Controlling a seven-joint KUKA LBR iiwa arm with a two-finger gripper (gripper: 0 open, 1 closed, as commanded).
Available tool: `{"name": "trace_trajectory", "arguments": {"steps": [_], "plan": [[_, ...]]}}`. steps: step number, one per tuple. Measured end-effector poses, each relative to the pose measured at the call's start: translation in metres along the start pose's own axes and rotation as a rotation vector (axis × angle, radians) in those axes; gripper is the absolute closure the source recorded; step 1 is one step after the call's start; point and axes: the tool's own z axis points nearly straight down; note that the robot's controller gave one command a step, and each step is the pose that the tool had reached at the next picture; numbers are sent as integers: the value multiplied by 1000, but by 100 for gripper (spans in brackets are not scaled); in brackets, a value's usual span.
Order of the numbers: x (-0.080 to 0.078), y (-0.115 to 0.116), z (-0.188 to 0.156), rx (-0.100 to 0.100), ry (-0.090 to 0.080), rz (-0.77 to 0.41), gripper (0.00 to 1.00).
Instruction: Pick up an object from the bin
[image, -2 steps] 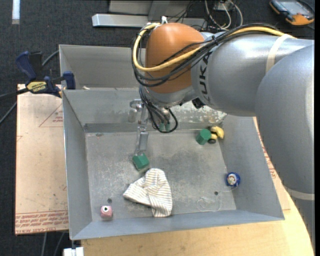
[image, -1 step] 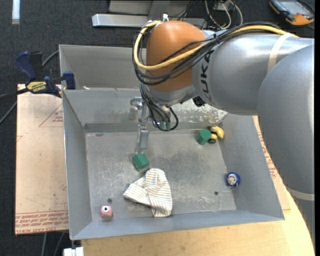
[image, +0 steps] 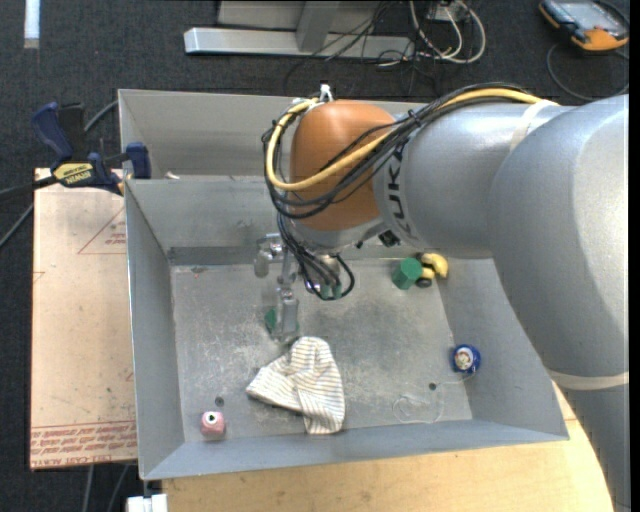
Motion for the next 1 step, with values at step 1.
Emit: {"name": "trace_trajectory", "arguments": {"steps": [1], "plan": [[-5, -25, 21, 0, 1, 80, 0]]}}
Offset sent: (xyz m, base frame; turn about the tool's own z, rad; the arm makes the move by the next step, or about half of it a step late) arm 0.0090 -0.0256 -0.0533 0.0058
